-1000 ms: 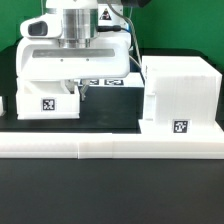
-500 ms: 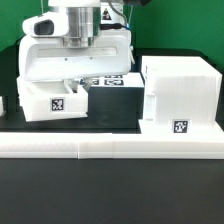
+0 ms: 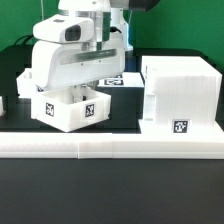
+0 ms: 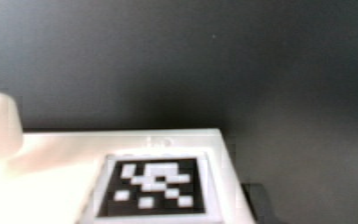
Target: Assemble drawer
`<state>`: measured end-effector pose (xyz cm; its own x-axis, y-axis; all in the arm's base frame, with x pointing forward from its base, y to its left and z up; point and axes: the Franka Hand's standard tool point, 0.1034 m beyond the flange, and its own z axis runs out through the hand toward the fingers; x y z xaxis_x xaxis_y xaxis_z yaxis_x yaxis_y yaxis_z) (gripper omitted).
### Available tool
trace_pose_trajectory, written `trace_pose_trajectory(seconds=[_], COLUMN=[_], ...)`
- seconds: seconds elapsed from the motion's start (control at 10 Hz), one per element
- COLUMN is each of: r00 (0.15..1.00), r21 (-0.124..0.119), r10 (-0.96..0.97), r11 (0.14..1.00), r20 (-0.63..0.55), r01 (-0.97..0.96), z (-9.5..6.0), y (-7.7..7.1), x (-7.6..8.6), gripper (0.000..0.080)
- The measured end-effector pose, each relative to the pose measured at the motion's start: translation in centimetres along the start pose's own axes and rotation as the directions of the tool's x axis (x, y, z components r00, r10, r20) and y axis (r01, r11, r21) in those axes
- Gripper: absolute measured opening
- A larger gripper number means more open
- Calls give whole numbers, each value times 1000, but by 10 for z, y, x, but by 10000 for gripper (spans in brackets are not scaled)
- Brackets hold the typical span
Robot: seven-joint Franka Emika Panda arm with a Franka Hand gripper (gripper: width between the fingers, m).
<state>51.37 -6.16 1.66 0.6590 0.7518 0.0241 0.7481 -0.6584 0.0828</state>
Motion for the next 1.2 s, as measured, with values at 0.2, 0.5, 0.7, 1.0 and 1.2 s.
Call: trace_pose_trajectory(seconds=[0.2, 0.5, 0.7, 1.0, 1.2], r00=[995, 939, 905, 893, 892], r21=[-2, 10, 55, 58, 76], r10=[-104, -343, -423, -448, -449], r11=[995, 939, 905, 894, 893], r20=[4, 27, 45, 47, 48], r01=[104, 343, 421, 445, 445], z=[0, 0, -4, -3, -4], y=[1, -1, 4, 3, -1], x=[-1, 4, 12, 9, 17], gripper=[42, 42, 42, 42, 42])
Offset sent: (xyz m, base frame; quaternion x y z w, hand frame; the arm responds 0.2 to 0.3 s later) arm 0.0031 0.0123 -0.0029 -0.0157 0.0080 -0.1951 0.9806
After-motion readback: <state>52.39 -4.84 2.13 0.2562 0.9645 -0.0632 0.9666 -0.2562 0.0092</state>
